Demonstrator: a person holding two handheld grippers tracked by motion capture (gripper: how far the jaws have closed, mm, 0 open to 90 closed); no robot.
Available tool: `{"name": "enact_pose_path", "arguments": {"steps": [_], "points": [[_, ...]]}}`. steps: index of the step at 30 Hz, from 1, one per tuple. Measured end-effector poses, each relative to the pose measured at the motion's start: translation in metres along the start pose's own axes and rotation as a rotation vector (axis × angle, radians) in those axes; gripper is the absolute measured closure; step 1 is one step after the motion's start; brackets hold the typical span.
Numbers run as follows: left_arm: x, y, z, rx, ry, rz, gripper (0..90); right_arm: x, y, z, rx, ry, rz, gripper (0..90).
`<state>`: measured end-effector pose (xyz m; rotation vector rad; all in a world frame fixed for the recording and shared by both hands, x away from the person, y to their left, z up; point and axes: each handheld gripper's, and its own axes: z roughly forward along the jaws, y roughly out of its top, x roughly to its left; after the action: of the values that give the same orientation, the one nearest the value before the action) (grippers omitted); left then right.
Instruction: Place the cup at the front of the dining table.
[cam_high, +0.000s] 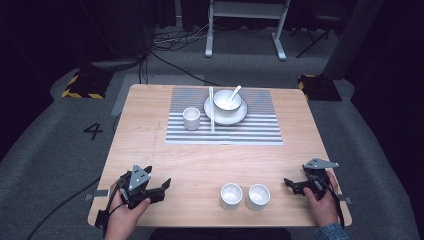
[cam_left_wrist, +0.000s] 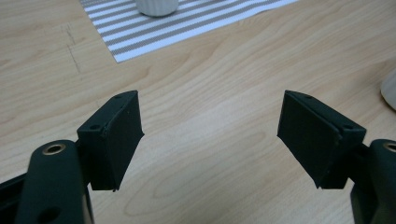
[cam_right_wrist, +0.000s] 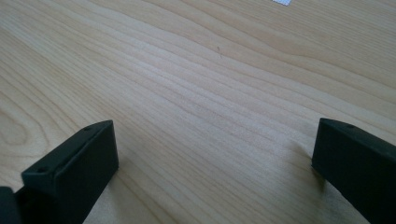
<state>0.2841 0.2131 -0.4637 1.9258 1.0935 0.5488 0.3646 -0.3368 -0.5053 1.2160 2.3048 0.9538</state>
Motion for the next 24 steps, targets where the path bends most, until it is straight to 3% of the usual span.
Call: {"name": "enact_pose_path", "arguments": {"steps": [9,24], "points": [[-0.002,-0.02,0.002,0.037,-0.008,-0.001,21.8,0.0,0.0,0.0,0.0,0.0,0.0,0.5],[0.001,-0.04,0.005,0.148,0.0,-0.008,21.7,0.0,0.0,0.0,0.0,0.0,0.0,0.5]]}}
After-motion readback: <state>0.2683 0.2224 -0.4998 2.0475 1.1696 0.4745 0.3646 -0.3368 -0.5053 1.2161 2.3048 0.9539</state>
